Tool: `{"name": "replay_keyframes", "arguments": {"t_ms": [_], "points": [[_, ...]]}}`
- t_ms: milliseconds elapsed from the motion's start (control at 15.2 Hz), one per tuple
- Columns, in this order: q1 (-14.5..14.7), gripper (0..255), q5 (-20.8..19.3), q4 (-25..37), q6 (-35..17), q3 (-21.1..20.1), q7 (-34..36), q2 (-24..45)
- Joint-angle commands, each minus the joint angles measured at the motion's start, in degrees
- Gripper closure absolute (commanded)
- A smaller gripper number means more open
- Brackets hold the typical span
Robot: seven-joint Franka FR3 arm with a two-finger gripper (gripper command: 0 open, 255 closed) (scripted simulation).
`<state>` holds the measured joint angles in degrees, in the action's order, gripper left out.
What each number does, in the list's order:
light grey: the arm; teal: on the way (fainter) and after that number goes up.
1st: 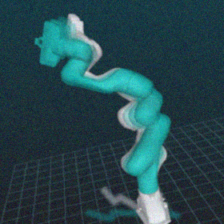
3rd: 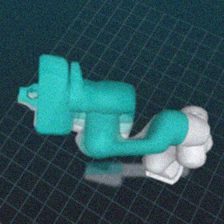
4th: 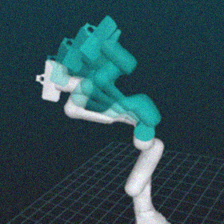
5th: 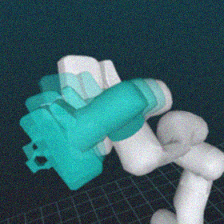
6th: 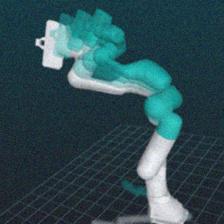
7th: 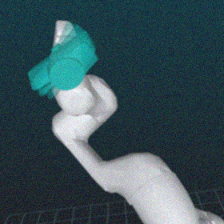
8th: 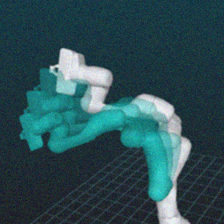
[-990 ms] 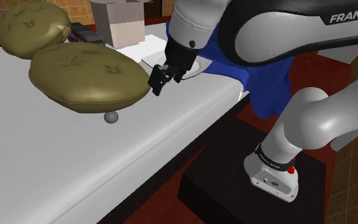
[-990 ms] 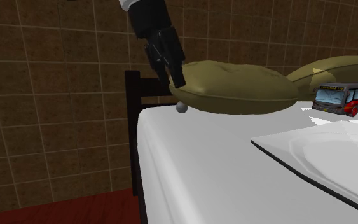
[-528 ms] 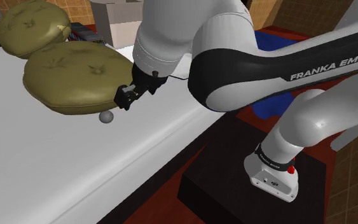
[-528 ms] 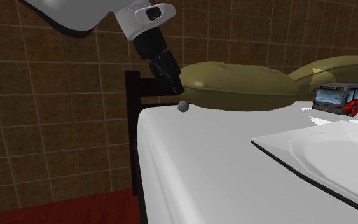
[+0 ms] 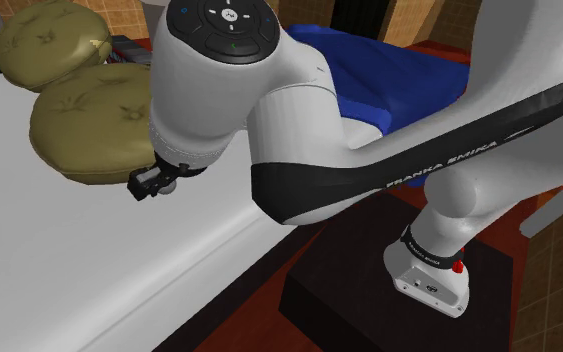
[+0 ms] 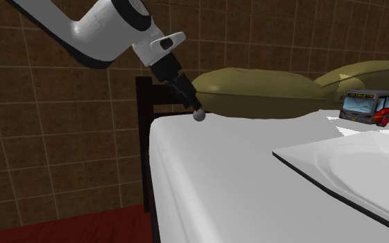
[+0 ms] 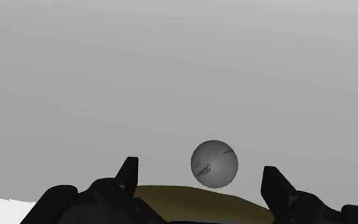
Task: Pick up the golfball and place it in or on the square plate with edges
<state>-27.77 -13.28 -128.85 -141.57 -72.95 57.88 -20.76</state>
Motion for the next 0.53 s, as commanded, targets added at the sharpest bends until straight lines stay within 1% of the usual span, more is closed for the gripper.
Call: {"name": "replay_keyframes", "arguments": {"t_ms": [0, 198, 264, 462], "points": [[-3.3, 0, -1.6, 0.0, -1.4, -3.0, 1.2, 1.0], [-8.5, 0, -3.5, 0.0, -3.1, -7.6, 2.6, 2.2], [-9.7, 0, -3.8, 0.0, -3.5, -8.6, 2.7, 2.4], [-9.7, 0, -3.7, 0.0, -3.5, -8.6, 2.7, 2.3]]}}
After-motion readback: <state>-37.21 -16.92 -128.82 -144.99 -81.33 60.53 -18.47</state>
